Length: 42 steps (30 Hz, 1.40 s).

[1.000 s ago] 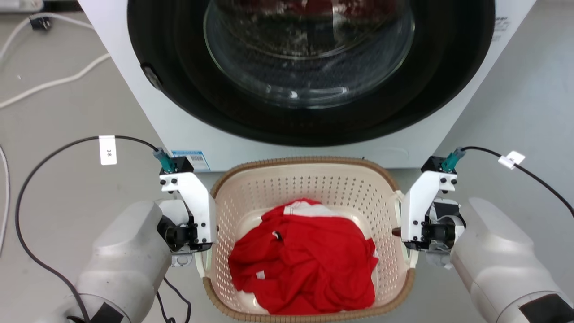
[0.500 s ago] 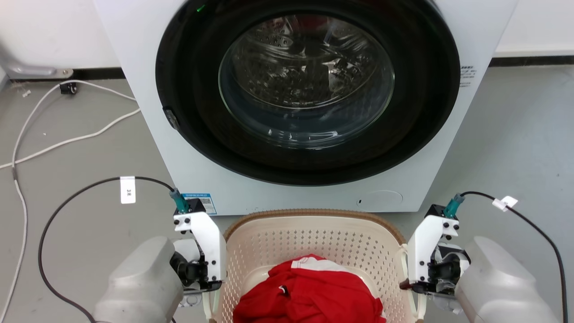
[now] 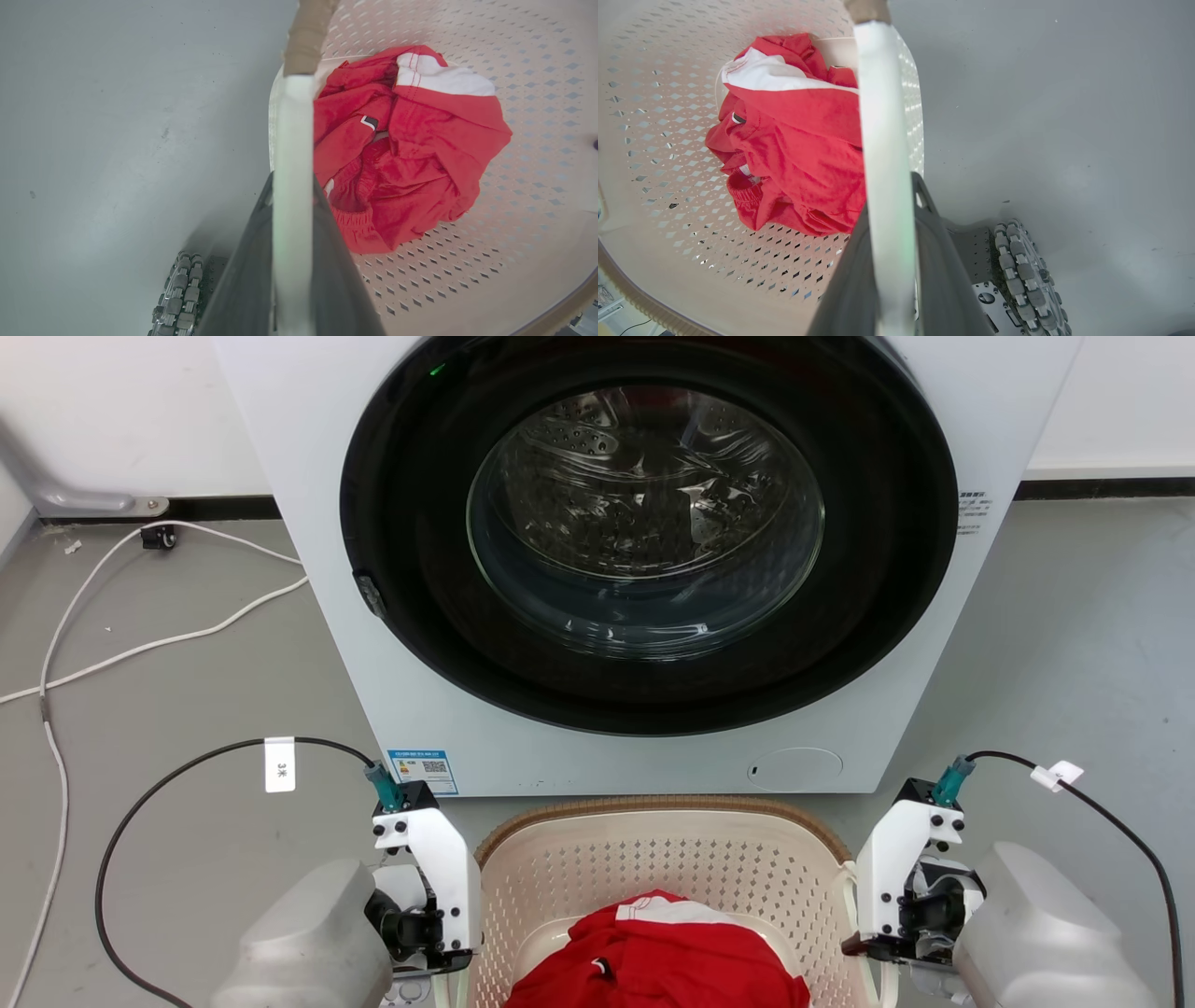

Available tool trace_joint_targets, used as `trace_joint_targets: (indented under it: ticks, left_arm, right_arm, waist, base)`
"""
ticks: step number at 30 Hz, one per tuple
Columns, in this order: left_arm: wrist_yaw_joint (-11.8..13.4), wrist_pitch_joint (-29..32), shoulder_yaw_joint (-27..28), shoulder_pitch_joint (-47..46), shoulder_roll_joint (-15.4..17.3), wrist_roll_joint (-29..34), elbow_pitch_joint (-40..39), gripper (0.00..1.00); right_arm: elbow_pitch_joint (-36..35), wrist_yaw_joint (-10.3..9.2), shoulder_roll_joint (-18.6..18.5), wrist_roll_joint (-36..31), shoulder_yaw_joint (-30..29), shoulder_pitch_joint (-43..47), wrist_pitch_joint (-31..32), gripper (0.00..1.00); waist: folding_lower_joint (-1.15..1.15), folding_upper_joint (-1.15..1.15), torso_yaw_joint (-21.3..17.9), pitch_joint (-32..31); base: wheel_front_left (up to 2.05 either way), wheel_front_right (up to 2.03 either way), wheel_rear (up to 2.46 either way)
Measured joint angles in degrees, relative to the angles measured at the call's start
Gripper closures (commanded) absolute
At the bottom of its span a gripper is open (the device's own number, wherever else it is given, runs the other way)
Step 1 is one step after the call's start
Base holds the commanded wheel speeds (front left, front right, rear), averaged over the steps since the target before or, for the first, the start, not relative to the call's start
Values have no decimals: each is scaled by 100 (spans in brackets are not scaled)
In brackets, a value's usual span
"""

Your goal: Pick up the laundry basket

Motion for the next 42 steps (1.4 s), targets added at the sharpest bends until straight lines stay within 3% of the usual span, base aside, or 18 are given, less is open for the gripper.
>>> trace_joint_targets:
  ticks: [22,42]
  left_arm:
    - [0,-155,-62,1,-22,-54,3,100]
    - [0,-215,-131,1,-4,-113,13,100]
  right_arm:
    - [-1,0,53,-573,-570,-3,-11,100]
    - [-1,0,55,-428,-491,-4,-19,100]
  waist:
    - [0,0,-4,6]
    - [1,0,3,8]
  base:
    - [0,0,0]
    - [0,0,0]
